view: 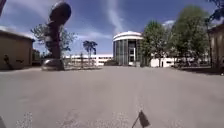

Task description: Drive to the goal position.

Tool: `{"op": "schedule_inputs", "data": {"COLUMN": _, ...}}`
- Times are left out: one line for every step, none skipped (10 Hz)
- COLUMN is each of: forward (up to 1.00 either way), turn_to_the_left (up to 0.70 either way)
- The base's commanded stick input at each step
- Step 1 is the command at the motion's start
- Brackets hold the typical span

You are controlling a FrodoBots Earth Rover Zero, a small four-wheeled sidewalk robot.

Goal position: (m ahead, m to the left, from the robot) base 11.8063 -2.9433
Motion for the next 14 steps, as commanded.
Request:
{"op": "schedule_inputs", "data": {"forward": 0.70, "turn_to_the_left": 0.06}}
{"op": "schedule_inputs", "data": {"forward": 0.70, "turn_to_the_left": 0.06}}
{"op": "schedule_inputs", "data": {"forward": 0.70, "turn_to_the_left": 0.06}}
{"op": "schedule_inputs", "data": {"forward": 0.70, "turn_to_the_left": 0.06}}
{"op": "schedule_inputs", "data": {"forward": 0.70, "turn_to_the_left": 0.06}}
{"op": "schedule_inputs", "data": {"forward": 0.70, "turn_to_the_left": 0.06}}
{"op": "schedule_inputs", "data": {"forward": 0.70, "turn_to_the_left": 0.06}}
{"op": "schedule_inputs", "data": {"forward": 0.70, "turn_to_the_left": 0.06}}
{"op": "schedule_inputs", "data": {"forward": 0.70, "turn_to_the_left": 0.06}}
{"op": "schedule_inputs", "data": {"forward": 0.70, "turn_to_the_left": 0.06}}
{"op": "schedule_inputs", "data": {"forward": 0.70, "turn_to_the_left": 0.06}}
{"op": "schedule_inputs", "data": {"forward": 0.70, "turn_to_the_left": 0.06}}
{"op": "schedule_inputs", "data": {"forward": 0.70, "turn_to_the_left": 0.06}}
{"op": "schedule_inputs", "data": {"forward": 0.70, "turn_to_the_left": 0.06}}
